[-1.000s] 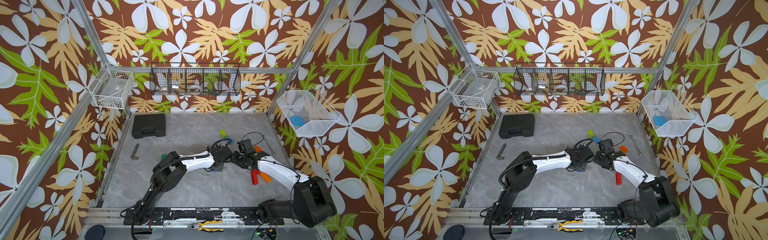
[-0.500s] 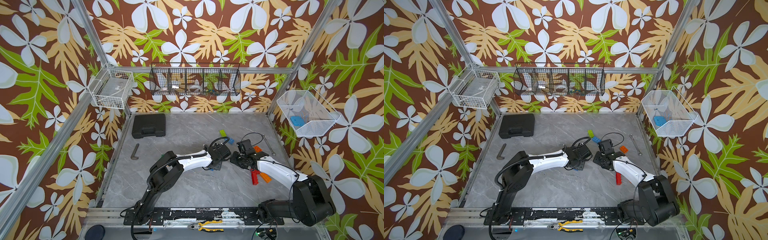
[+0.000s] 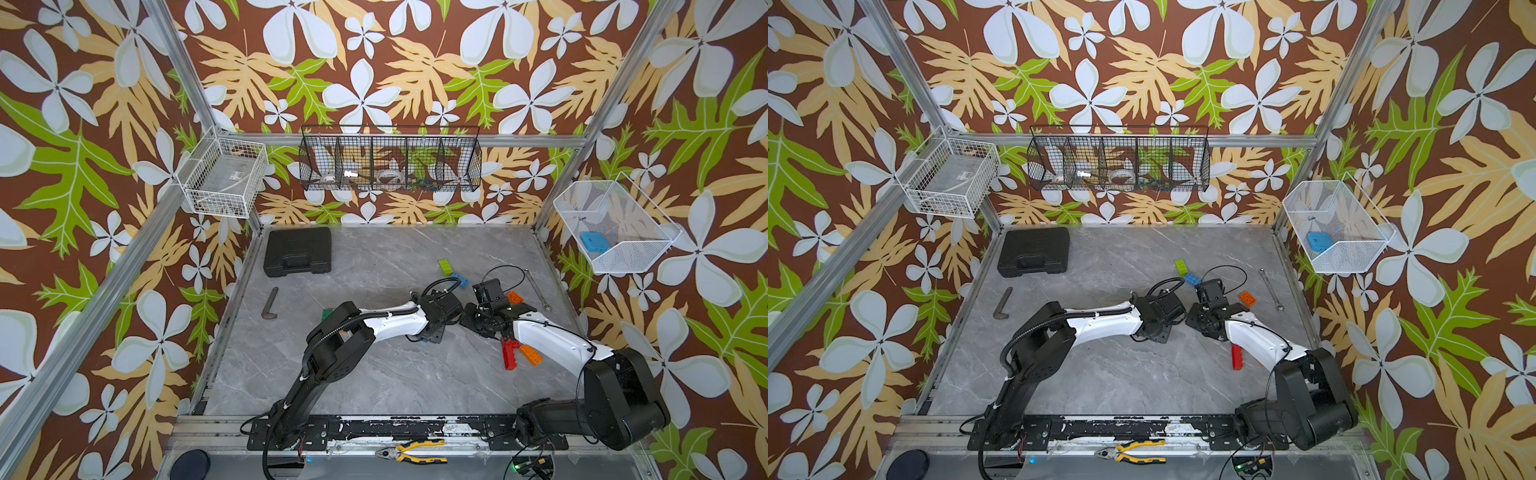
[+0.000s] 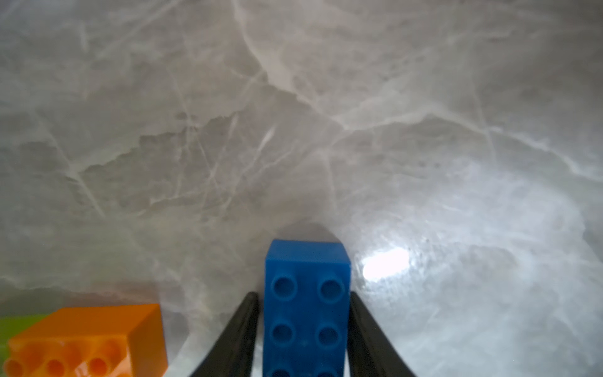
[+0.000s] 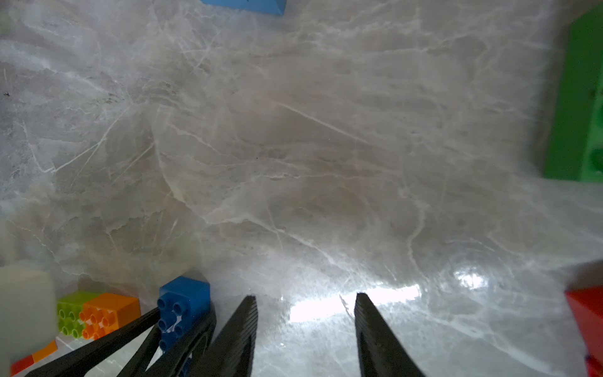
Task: Assemble a rectangle with lego
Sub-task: Pick up the lego brick from the center of the board, then assemble the lego brick with the lego brick.
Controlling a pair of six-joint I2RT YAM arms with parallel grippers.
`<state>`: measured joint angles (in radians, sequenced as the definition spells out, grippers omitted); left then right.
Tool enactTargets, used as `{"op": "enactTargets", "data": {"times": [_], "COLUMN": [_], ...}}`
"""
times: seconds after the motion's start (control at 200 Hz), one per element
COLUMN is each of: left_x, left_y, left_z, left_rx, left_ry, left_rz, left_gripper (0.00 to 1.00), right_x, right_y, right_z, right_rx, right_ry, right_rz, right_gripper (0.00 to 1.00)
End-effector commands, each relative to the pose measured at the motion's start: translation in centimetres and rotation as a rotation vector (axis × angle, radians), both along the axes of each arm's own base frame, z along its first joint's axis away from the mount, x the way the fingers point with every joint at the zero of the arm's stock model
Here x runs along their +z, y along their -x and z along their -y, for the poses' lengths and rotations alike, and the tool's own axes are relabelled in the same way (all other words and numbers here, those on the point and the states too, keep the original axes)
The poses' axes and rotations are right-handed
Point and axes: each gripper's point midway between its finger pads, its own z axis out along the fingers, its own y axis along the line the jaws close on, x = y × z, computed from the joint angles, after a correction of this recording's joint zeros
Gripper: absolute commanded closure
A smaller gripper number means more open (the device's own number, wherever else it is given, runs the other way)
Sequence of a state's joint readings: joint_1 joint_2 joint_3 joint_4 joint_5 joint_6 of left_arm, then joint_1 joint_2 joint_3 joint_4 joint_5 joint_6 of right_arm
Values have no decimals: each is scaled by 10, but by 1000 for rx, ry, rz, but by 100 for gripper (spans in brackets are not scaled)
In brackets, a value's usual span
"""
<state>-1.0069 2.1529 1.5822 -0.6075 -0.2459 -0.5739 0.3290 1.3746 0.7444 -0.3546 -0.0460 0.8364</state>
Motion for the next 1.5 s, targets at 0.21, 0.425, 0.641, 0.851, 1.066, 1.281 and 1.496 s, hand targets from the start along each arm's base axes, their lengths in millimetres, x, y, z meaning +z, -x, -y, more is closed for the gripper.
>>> {"op": "enactTargets", "data": {"times": [0.21,0.425,0.641,0.851,1.066,1.281,1.496], "left_x": [3,42,75,64,58,50,45], "left_y": [0,-8,-12,-18,-30,-40,-47], "left_z": [-4,-6,-51,-97,-106,-104,-106], "left_rx": [0,4,29,48,62,87,114], "left_ry": [-27,31,64,17,19,26,39], "left_rz": [-1,56,73,69,66,55,44], "left_gripper": [64,86,100,100,100,100,100], "right_x": [0,-1,-7,-18,-24,-27,-28], "right_y": [-1,-1,1,3,2,0,-2], "right_z": [0,0,0,-8,-24,-29,-30], "right_rx": [3,5,1,9,35,40,40], "right_ry": [1,6,0,-15,-14,-7,-4], "right_rz": [6,2,-4,-27,-46,-59,-64], "right_gripper": [53,53,53,54,55,55,56]}}
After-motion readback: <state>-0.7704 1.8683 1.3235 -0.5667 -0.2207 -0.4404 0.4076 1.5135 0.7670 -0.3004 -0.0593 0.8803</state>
